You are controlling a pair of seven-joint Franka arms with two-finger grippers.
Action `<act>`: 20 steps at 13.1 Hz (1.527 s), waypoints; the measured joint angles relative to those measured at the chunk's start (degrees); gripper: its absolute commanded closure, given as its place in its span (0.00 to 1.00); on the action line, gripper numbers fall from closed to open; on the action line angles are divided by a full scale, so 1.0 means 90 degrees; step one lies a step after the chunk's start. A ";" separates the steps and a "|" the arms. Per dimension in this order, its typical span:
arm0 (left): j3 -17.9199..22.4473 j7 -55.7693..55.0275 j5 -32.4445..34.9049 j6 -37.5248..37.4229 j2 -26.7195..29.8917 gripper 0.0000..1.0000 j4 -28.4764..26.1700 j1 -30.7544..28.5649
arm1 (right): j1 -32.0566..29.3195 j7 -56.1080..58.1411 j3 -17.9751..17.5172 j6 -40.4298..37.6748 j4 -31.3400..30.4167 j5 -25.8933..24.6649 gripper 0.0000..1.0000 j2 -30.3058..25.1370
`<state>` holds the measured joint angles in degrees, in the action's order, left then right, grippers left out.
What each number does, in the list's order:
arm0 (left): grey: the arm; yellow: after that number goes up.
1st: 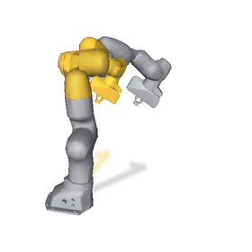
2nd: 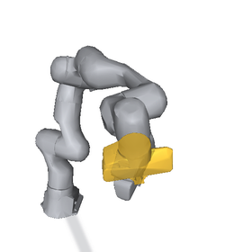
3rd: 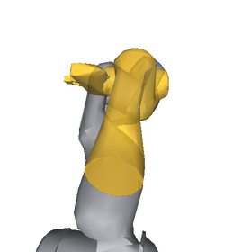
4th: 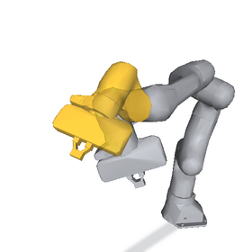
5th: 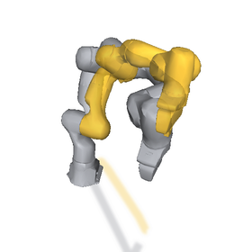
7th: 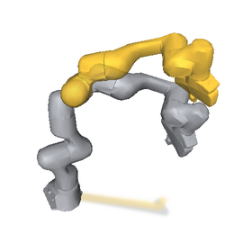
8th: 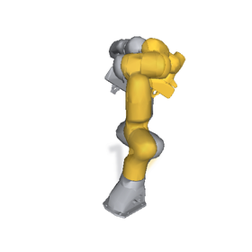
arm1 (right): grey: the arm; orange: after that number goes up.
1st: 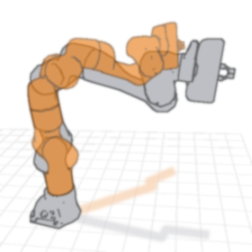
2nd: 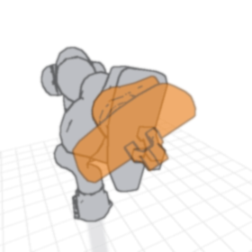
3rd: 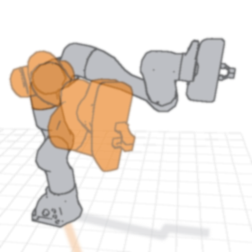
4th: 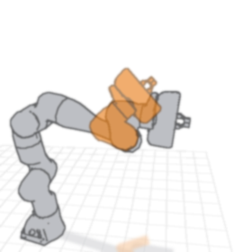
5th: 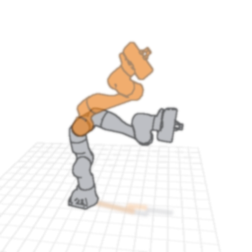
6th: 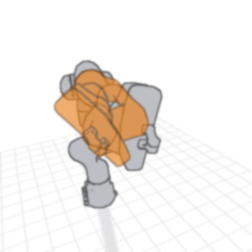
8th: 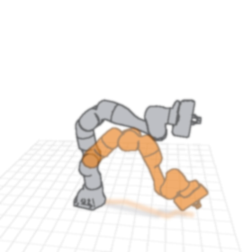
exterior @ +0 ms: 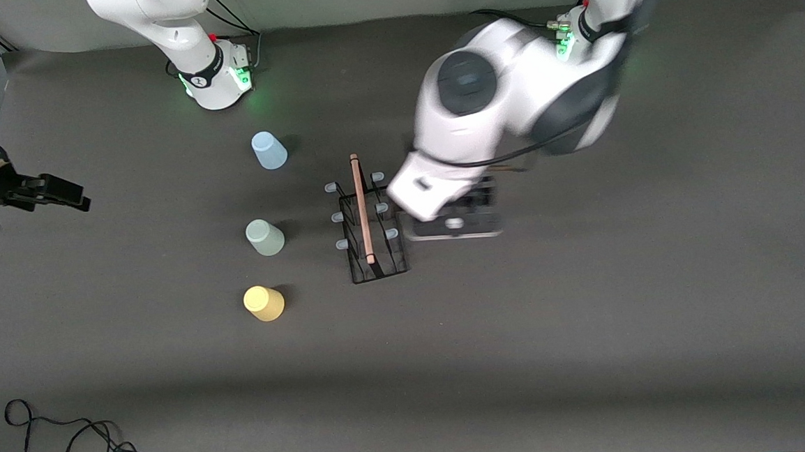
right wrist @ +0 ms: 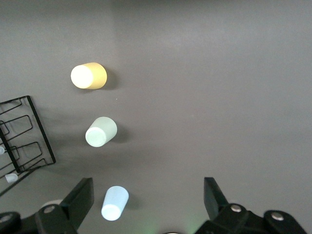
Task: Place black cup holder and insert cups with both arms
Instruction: 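Release the rack, withdraw the left gripper while the right grasps green cup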
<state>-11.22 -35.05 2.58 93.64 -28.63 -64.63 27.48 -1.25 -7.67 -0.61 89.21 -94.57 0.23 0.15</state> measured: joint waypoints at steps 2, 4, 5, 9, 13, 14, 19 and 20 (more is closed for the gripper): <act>0.0023 0.0894 -0.0004 -0.0757 0.0475 0.00 -0.0025 -0.0593 | 0.0349 -0.0578 -0.0014 0.0099 -0.0210 0.0000 0.00 -0.0006; 0.0042 0.1810 0.0001 -0.1050 0.0908 0.00 -0.0271 -0.1207 | 0.0682 -0.1082 -0.0036 0.0718 -0.0731 0.0002 0.00 -0.0026; 0.0051 0.2255 0.0000 -0.1097 0.1135 0.00 -0.0492 -0.1552 | 0.0801 -0.1306 -0.0049 0.1190 -0.1106 0.0006 0.00 -0.0038; 0.0065 0.3245 -0.0006 -0.1198 0.1960 0.00 -0.1451 -0.2763 | 0.1483 -0.2405 -0.0061 0.3695 -0.2968 0.0021 0.00 0.0026; 0.0243 0.3419 -0.0014 -0.1164 0.2710 0.00 -0.2328 -0.3287 | 0.1967 -0.2924 -0.0069 0.4945 -0.3840 0.0022 0.00 0.0553; 0.0355 0.3433 -0.0038 -0.1122 0.2894 0.00 -0.2546 -0.3288 | 0.1965 -0.2924 -0.0057 0.5081 -0.3859 0.0022 0.00 0.0722; 0.0616 0.3649 -0.0159 -0.1006 0.3303 0.00 -0.3008 -0.3287 | 0.1966 -0.2924 -0.0037 0.6347 -0.4316 0.0023 0.00 0.1428; 0.0611 0.3649 -0.0166 -0.0968 0.3304 0.00 -0.3013 -0.3280 | 0.1971 -0.2924 -0.0043 0.6436 -0.4349 0.0023 0.00 0.1554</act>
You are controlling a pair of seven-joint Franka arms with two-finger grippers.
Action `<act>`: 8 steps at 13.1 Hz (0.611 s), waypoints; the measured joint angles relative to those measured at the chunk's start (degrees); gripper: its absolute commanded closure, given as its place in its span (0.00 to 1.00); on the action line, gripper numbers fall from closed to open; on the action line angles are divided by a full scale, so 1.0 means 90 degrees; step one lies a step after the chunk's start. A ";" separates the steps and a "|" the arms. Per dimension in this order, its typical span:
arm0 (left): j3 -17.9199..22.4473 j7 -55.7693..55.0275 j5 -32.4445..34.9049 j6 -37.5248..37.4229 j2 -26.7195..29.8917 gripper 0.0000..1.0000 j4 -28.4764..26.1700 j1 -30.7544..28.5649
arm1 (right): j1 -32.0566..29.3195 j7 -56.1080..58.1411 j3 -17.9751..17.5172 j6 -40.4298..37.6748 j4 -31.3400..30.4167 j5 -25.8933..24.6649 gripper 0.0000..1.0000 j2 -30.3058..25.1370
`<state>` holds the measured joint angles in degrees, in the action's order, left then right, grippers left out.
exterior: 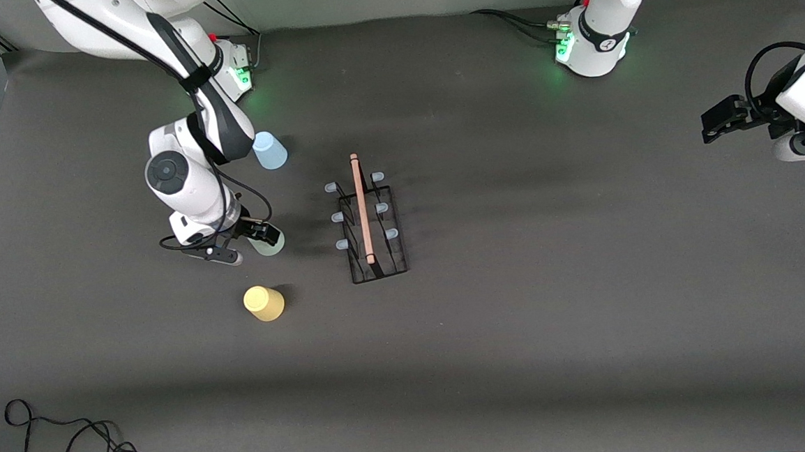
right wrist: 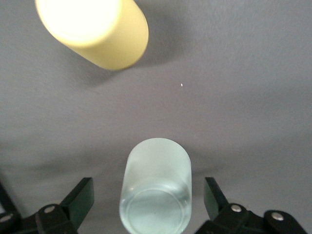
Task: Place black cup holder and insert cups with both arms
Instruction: 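Release the rack, withdraw the left gripper while the right grasps green cup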
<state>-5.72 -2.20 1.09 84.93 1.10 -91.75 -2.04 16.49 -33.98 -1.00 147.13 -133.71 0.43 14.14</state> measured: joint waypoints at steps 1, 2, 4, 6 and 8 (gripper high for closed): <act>-0.0008 0.0000 -0.0004 0.0044 0.0000 0.00 -0.0007 0.0010 | 0.0006 0.0000 -0.0005 0.0040 -0.0007 0.0000 0.00 0.0105; -0.0015 -0.0004 -0.0005 0.0102 0.0000 0.00 -0.0013 0.0020 | 0.0011 0.0000 -0.0005 0.0046 -0.0008 0.0000 0.11 0.0176; -0.0019 -0.0023 -0.0005 0.0182 0.0000 0.00 -0.0020 0.0024 | 0.0022 0.0000 -0.0005 0.0045 -0.0015 0.0000 1.00 0.0236; -0.0009 -0.0057 -0.0005 0.0288 0.0000 0.00 -0.0059 0.0019 | 0.0025 0.0000 -0.0006 0.0024 -0.0007 0.0000 1.00 0.0215; -0.0007 -0.0076 -0.0005 0.0367 -0.0005 0.00 -0.0100 0.0019 | 0.0025 0.0000 -0.0006 -0.0173 0.0017 0.0000 1.00 0.0099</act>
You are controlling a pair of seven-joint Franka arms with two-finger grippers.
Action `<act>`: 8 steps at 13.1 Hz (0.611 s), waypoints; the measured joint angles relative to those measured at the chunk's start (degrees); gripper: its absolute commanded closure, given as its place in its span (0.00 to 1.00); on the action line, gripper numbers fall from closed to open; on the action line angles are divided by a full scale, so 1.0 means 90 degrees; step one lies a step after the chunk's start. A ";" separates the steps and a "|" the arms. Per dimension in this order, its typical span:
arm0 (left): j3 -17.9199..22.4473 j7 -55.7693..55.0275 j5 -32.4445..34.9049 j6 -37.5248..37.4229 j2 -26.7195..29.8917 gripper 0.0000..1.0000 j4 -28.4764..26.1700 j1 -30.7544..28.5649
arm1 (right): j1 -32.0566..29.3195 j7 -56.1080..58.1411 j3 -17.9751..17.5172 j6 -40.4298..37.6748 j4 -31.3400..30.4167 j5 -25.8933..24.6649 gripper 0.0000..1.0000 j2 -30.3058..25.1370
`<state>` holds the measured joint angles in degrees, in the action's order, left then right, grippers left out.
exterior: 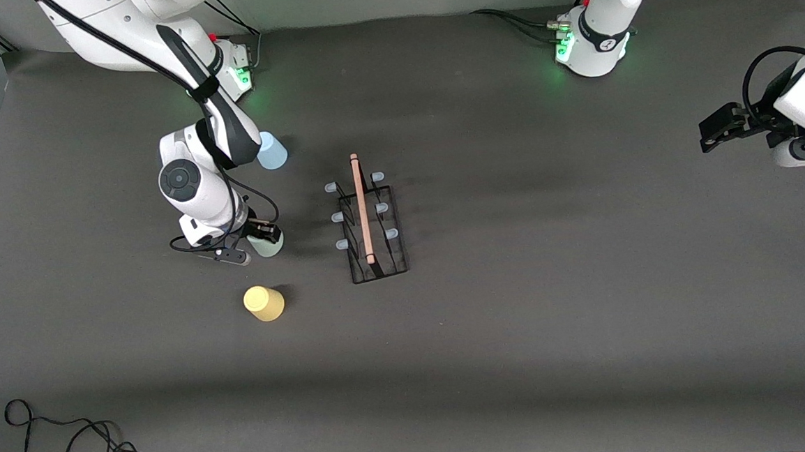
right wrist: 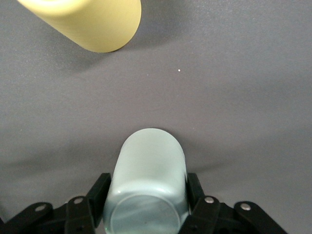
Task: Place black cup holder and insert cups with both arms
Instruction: 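Carry the pale green cup with the right gripper onto a rack peg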
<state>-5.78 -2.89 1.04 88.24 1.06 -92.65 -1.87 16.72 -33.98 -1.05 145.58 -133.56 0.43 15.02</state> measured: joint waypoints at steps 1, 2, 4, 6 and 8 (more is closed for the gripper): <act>-0.0001 0.0000 0.0000 0.0006 -0.0002 0.00 -0.0001 0.0000 | 0.0001 0.0000 0.0000 -0.0239 0.0043 0.0000 1.00 -0.0134; -0.0004 0.0000 0.0000 0.0008 -0.0001 0.00 -0.0001 0.0003 | 0.0001 0.0000 0.0000 -0.0595 0.0125 0.0000 1.00 -0.0340; -0.0018 0.0000 0.0000 0.0015 -0.0004 0.00 -0.0004 0.0005 | 0.0005 -0.0002 -0.0002 -0.1541 0.0391 0.0178 1.00 -0.0899; -0.0019 0.0000 0.0000 0.0033 -0.0027 0.00 -0.0009 0.0005 | 0.0131 -0.0039 -0.0008 -0.2335 0.0676 0.0752 1.00 -0.1400; -0.0028 0.0000 0.0000 0.0049 -0.0063 0.00 -0.0026 0.0008 | 0.0423 -0.0583 -0.0015 -0.2674 0.0878 0.1054 1.00 -0.1696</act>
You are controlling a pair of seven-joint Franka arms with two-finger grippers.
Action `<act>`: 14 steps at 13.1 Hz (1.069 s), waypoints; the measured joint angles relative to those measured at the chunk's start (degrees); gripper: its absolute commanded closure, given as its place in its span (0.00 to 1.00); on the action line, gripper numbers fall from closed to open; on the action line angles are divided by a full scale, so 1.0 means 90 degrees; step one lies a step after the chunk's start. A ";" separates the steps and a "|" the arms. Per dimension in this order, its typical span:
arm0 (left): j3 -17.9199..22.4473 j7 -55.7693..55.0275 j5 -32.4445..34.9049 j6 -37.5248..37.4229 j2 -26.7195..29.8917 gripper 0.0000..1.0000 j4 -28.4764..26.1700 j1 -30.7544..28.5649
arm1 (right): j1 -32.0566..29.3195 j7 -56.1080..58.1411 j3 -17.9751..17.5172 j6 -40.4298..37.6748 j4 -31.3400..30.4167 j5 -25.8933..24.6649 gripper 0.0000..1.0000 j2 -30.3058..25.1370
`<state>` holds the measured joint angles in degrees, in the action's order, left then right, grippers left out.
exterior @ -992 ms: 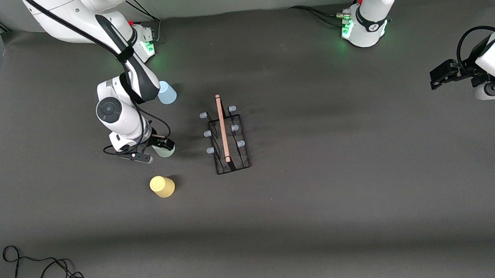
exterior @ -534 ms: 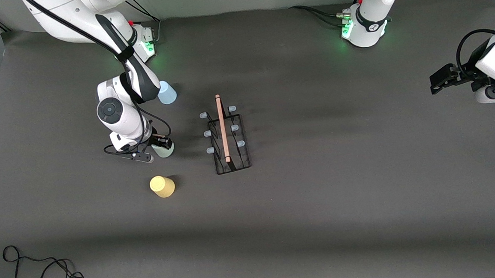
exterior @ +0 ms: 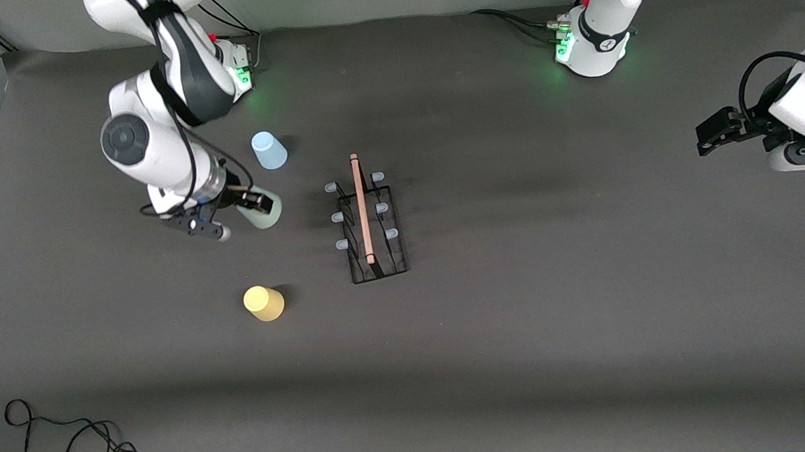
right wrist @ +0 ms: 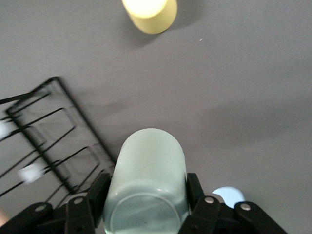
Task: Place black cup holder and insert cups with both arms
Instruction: 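Carry the pale green cup with the right gripper onto a rack peg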
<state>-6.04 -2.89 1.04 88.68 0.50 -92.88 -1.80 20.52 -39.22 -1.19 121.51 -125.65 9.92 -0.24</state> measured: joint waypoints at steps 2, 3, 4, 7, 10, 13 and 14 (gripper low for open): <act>-0.0010 0.0000 0.0000 0.0029 -0.0051 0.00 -0.0020 0.0002 | 0.0469 -0.0831 -0.0005 -0.0077 0.0207 0.0032 1.00 -0.0048; -0.0011 0.0000 0.0000 0.0034 -0.0069 0.00 -0.0022 0.0003 | 0.0704 -0.1175 -0.0011 -0.0081 0.0266 0.0032 1.00 -0.0029; -0.0011 0.0000 0.0000 0.0038 -0.0071 0.00 -0.0022 0.0003 | 0.0911 -0.1407 -0.0012 -0.0081 0.0296 0.0033 1.00 -0.0003; -0.0008 0.0000 0.0000 0.0030 -0.0056 0.00 0.0006 0.0002 | 0.1292 -0.1886 -0.0010 -0.0008 0.0307 0.0033 1.00 0.0121; 0.0013 0.0000 0.0000 -0.0025 -0.0014 0.00 0.0057 -0.0007 | 0.1571 -0.2237 -0.0008 0.0269 0.0309 0.0033 1.00 0.0356; 0.0062 0.0000 0.0000 -0.0025 -0.0017 0.00 0.0050 -0.0013 | 0.1655 -0.2296 -0.0007 0.0446 0.0311 0.0020 0.94 0.0616; 0.0064 0.0000 0.0000 -0.0025 -0.0019 0.00 0.0049 -0.0013 | 0.1655 -0.2296 -0.0007 0.0489 0.0312 0.0019 0.44 0.0688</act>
<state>-5.46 -2.89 1.04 88.45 0.33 -92.44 -1.91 35.42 -59.89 -1.25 125.91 -122.85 10.09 5.95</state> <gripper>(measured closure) 0.000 0.317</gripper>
